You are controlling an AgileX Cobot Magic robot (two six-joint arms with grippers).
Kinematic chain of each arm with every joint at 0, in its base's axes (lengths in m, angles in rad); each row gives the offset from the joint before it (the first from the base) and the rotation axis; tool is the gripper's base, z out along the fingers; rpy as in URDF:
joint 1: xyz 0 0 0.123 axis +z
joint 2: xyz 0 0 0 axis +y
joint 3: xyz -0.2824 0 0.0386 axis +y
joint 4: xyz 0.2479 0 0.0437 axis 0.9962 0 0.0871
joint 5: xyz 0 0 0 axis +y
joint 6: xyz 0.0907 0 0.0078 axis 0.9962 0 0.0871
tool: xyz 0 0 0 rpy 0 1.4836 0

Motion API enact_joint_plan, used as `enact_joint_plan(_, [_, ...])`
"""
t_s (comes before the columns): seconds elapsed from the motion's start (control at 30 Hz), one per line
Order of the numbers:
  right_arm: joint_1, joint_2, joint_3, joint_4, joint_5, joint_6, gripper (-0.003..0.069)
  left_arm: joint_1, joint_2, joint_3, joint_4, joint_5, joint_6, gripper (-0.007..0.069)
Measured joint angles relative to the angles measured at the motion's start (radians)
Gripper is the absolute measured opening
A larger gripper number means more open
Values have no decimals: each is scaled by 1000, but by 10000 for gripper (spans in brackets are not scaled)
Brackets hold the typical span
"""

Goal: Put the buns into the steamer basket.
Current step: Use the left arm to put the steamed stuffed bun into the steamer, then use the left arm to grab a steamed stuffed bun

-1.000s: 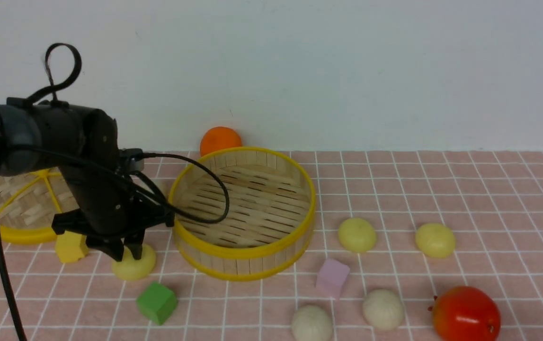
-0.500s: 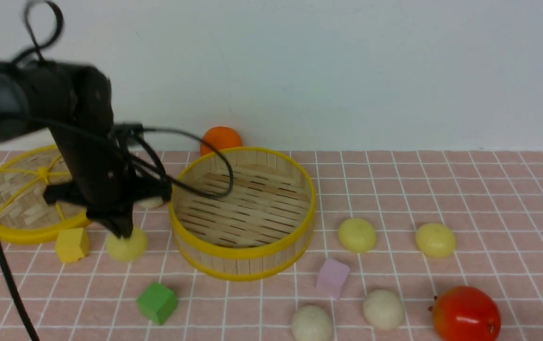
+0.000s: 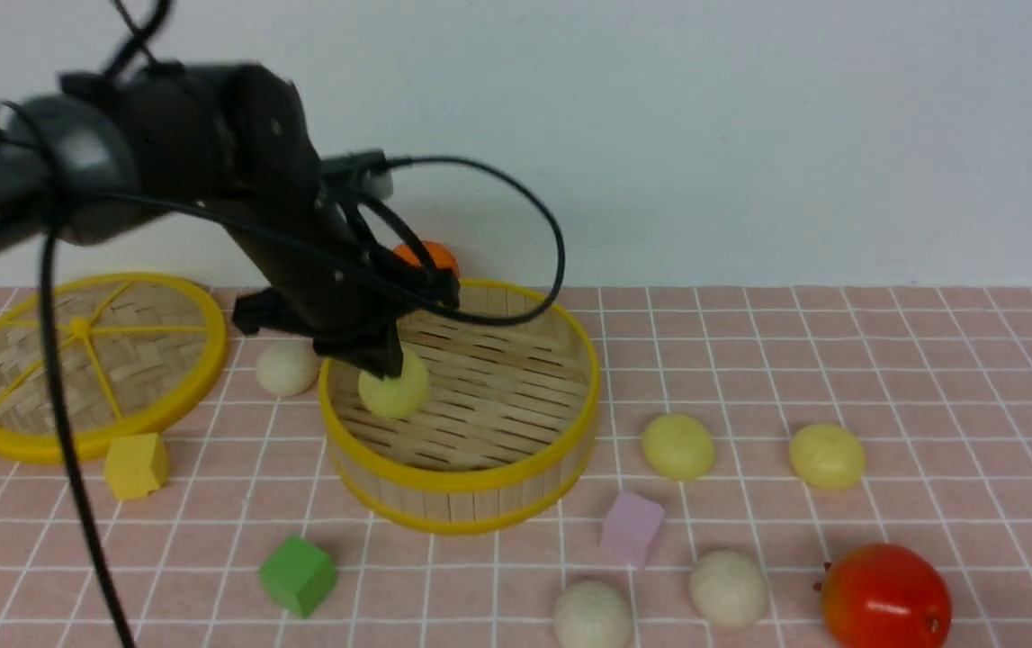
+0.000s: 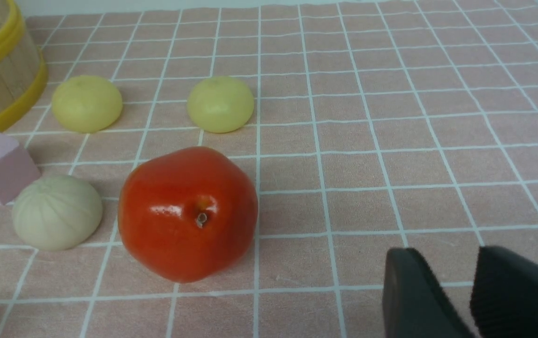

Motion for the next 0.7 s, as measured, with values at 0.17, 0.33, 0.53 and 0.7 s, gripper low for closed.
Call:
enact_joint_plan(0.17, [0,0,0,0,0,0,242,0,46,0,1,9,-64,40])
enact_joint_plan(0.33, [0,0,0,0,0,0,242,7,46,-39,17,56,-74,167])
enact_joint_plan(0.53, [0,0,0,0,0,0,242,90,46,-214,45,158,-74,271])
enact_joint_plan(0.7, [0,0,0,0,0,0,242,219,56,-280,49,113,-70,270])
